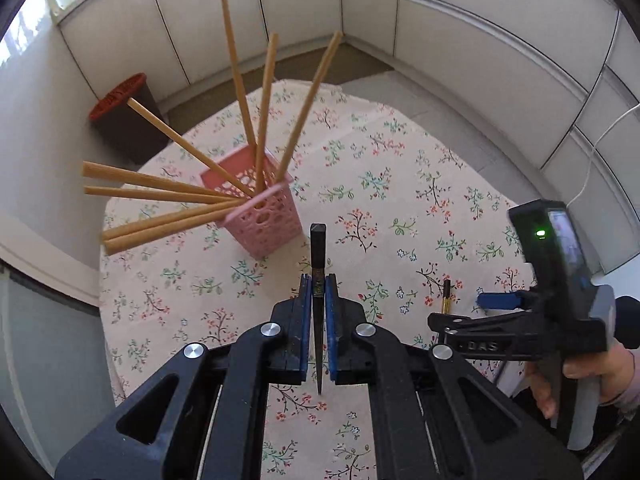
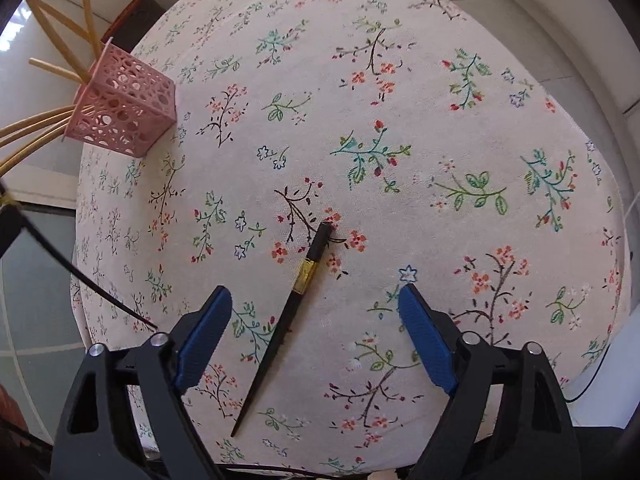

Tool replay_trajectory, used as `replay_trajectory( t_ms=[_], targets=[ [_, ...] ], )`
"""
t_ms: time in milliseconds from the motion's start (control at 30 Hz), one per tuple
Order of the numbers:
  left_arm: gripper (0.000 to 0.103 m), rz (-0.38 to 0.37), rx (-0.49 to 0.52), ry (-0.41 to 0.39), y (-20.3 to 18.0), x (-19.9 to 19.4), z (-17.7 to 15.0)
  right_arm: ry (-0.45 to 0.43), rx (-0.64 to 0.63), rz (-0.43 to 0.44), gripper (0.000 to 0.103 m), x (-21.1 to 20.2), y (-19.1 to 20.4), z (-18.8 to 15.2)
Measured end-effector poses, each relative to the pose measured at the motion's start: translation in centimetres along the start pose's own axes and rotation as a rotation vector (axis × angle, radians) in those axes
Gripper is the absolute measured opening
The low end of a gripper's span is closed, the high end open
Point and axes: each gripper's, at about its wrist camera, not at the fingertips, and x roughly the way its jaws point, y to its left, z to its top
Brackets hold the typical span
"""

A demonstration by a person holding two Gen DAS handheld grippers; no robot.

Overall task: Organize utensils
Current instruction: 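Close the left tool on a black chopstick while the right tool grasps the other black chopstick, then lift both black chopsticks upright and carry them over the pink cup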

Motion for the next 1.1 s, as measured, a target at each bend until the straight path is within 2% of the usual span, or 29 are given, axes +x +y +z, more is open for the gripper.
replay_trajectory(
  t_ms=[33, 100, 133, 200, 233, 267, 300, 367, 533, 800, 967, 1100],
  targets=[
    [0.006, 0.007, -0.006, -0.022, -0.4, -0.7, 0.0, -0.020, -0.005, -0.007, 0.075, -0.1, 0.5, 0.1],
    [0.006, 0.018, -0.026, -0.062, 0.0, -2.2, -0.1, -0.034, -0.027, -0.046, 0.055, 0.1, 1.6, 0.3],
    [0.006, 0.022, -0.036, -0.077, 0.3, -2.8, -0.1, -0.054, -0.031, -0.076, 0.049, 0.2, 1.9, 0.3],
    [0.006, 0.035, -0.057, -0.102, 0.8, -4.0, -0.6, -0.091, -0.050, -0.136, 0.031, 0.3, 2.6, 0.1],
    [0.006, 0.043, -0.068, -0.114, 1.0, -4.5, -0.8, -0.104, -0.062, -0.140, 0.029, 0.4, 2.9, -0.1],
    [0.006, 0.049, -0.079, -0.125, 1.2, -5.0, -1.0, -0.114, -0.075, -0.125, 0.017, 0.4, 3.2, -0.2],
    [0.006, 0.051, -0.094, -0.140, 1.4, -5.5, -1.3, -0.121, -0.085, -0.114, 0.012, 0.3, 3.3, -0.4],
    [0.006, 0.056, -0.127, -0.169, 1.9, -6.6, -1.7, -0.138, -0.086, -0.088, 0.007, 0.0, 3.1, -0.6],
    [0.006, 0.043, -0.220, -0.246, 3.1, -9.0, -2.6, -0.249, -0.142, -0.051, 0.007, -3.3, 2.9, -1.6],
    [0.006, 0.021, -0.322, -0.322, 3.8, -11.6, -3.2, -0.499, -0.285, -0.056, 0.007, -11.3, 4.8, -3.5],
    [0.006, 0.007, -0.349, -0.340, 4.0, -12.6, -2.7, -0.597, -0.326, -0.028, 0.007, -16.0, 5.3, -3.8],
    [0.006, 0.009, -0.352, -0.369, 4.2, -13.5, -1.4, -0.679, -0.348, 0.031, 0.007, -20.3, 6.4, -3.5]
  ],
)
